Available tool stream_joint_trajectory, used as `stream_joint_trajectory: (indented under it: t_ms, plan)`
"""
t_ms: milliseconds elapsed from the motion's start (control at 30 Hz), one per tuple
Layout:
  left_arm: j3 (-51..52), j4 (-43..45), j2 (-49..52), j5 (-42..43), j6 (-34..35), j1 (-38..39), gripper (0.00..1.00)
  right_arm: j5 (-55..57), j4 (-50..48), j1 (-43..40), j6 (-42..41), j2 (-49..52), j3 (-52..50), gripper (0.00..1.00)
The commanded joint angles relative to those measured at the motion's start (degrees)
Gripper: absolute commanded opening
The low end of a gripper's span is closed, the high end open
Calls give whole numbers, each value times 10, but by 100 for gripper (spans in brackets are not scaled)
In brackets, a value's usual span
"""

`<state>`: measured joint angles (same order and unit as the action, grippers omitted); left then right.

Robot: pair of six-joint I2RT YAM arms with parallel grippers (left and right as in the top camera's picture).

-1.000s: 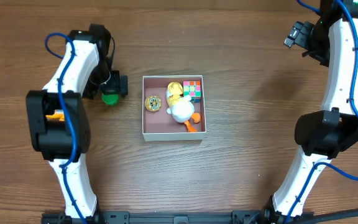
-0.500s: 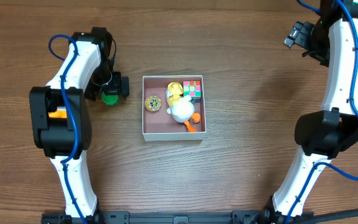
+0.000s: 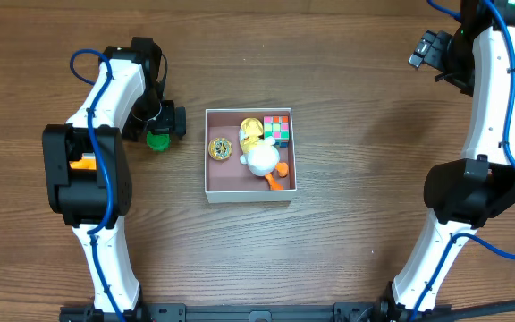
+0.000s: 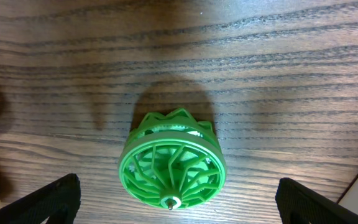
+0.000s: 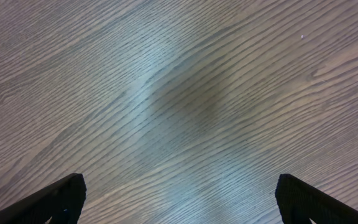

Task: Pack container
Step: 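Close the left gripper on the green lattice ball and lift it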

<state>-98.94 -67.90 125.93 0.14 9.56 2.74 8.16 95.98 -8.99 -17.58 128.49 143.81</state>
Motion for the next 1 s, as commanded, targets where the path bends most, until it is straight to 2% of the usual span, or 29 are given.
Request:
stream_joint_trajectory:
  t_ms: [0,967]
  plan:
    - [0,8,7,-17,12,-3,100,8,-3,-1,-2,-12,-2,100]
    - [2,-9,34,-16,7,-6,100,8,-3,-1,-2,-12,-2,100]
